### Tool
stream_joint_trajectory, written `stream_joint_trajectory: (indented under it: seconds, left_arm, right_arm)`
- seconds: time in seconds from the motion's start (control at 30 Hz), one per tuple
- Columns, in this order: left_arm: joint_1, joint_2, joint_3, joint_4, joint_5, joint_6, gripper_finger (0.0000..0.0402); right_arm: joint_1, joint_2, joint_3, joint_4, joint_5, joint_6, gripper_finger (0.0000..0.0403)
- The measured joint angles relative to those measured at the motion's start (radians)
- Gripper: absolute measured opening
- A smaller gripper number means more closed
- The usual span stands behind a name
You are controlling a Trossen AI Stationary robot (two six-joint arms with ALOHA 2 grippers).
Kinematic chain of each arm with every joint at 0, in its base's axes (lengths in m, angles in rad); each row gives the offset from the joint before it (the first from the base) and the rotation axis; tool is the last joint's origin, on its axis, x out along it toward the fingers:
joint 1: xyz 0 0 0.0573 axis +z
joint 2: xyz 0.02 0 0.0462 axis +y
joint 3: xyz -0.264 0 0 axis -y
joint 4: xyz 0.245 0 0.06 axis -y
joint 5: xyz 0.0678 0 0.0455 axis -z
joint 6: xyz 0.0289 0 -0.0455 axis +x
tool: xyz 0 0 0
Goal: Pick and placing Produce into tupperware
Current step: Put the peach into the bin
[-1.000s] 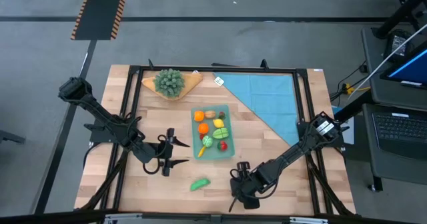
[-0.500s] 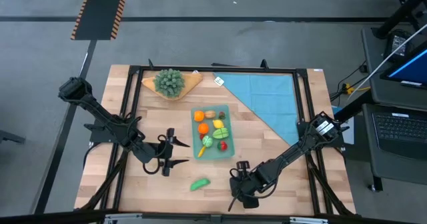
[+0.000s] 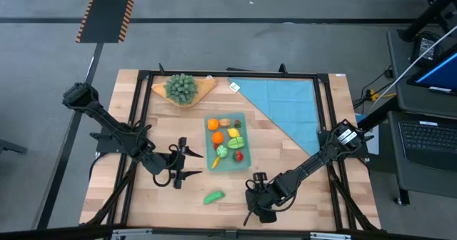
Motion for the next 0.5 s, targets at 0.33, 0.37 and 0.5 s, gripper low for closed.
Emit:
stream_joint_trajectory:
  seconds: [0.33,0.37,0.5]
  left_arm:
    - [0.000,0.000,0.000,0.000,0.000,0.000,0.0247]
    - [0.000,0.000,0.000,0.000,0.000,0.000,0.0247]
    - [0.001,0.000,0.000,0.000,0.000,0.000,0.0247]
  right_arm:
    - [-0.028,-0.010,0.000,0.015,-0.017,-0.002,0.0150]
    - [-0.031,-0.018,0.000,0.003,-0.017,-0.002,0.0150]
    - [-0.039,-0.035,0.000,-0.029,-0.023,-0.002,0.0149]
